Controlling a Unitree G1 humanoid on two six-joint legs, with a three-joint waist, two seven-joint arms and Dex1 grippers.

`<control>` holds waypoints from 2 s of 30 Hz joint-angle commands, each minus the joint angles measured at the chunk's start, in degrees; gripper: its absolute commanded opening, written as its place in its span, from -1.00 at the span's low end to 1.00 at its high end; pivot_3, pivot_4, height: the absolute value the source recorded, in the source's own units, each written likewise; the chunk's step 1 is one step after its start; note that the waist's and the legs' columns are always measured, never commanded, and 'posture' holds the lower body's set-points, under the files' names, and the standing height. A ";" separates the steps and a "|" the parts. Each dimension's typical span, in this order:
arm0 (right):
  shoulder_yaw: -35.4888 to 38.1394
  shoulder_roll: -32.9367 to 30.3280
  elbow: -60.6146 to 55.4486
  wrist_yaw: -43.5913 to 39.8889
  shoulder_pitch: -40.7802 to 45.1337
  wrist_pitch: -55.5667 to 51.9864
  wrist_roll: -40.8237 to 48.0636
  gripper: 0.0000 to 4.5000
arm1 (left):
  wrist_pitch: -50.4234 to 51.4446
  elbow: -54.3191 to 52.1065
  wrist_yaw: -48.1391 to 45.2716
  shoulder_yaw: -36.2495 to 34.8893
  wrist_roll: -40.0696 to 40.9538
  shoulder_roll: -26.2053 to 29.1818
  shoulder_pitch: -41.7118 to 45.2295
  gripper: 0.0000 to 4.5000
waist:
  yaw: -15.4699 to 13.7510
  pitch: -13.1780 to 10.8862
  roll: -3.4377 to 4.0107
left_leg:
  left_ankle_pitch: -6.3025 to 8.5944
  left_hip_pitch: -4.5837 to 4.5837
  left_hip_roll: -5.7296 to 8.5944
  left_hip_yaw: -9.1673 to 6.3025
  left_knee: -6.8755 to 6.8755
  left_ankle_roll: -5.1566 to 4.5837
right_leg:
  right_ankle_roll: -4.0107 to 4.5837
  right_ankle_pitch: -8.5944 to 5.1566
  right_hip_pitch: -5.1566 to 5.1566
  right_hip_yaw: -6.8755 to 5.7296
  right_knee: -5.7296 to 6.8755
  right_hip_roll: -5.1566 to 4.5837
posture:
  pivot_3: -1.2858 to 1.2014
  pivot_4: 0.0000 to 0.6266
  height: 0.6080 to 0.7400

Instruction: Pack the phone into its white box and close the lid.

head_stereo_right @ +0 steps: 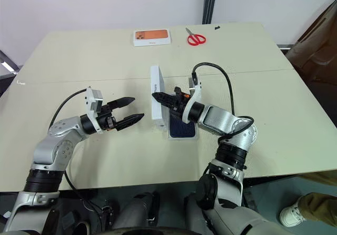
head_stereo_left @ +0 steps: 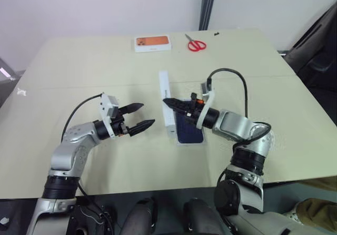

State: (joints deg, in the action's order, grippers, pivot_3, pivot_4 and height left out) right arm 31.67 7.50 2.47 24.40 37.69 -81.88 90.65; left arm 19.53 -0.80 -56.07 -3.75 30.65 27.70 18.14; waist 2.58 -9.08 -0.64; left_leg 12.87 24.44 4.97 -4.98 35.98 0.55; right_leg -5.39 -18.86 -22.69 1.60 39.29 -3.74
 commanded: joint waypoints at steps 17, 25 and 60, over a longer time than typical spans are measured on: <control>-24.00 -18.04 -4.43 -0.88 -9.65 15.51 7.20 -1.00 | 1.02 -1.08 -0.57 2.95 -0.40 -1.90 -1.97 -0.94 | -0.29 0.00 0.00 | 0.04 -0.01 -0.04 -0.02 0.10 -0.09 | -0.01 0.00 0.17 -0.07 -0.12 0.04 | 0.03 -0.52 0.91; -23.36 -22.22 -5.92 -7.53 -10.27 19.49 1.14 -0.41 | 0.42 0.44 4.45 6.93 -2.98 -9.42 1.16 -1.00 | -0.79 0.01 -0.02 | 0.08 -0.02 -0.02 -0.02 0.19 -0.15 | -0.01 0.00 0.26 -0.09 -0.17 0.02 | 0.03 -0.52 0.91; -41.24 -46.84 -13.79 -54.43 -16.20 53.73 -73.78 -0.99 | 8.14 6.75 9.05 8.62 -6.81 -10.28 3.65 -1.00 | -2.10 -0.03 -0.08 | 0.09 -0.01 -0.02 0.01 0.27 -0.15 | -0.03 -0.01 0.27 -0.08 -0.22 0.03 | 0.03 -0.52 0.91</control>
State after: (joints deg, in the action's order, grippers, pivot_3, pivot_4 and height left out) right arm -10.64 -39.77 -8.15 -28.41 21.84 -29.40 16.95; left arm 28.39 6.32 -47.19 4.23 24.22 17.91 20.60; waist 0.48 -9.11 -0.72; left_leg 12.96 24.43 4.96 -4.98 36.27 0.41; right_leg -5.42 -18.87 -22.42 1.52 39.07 -3.71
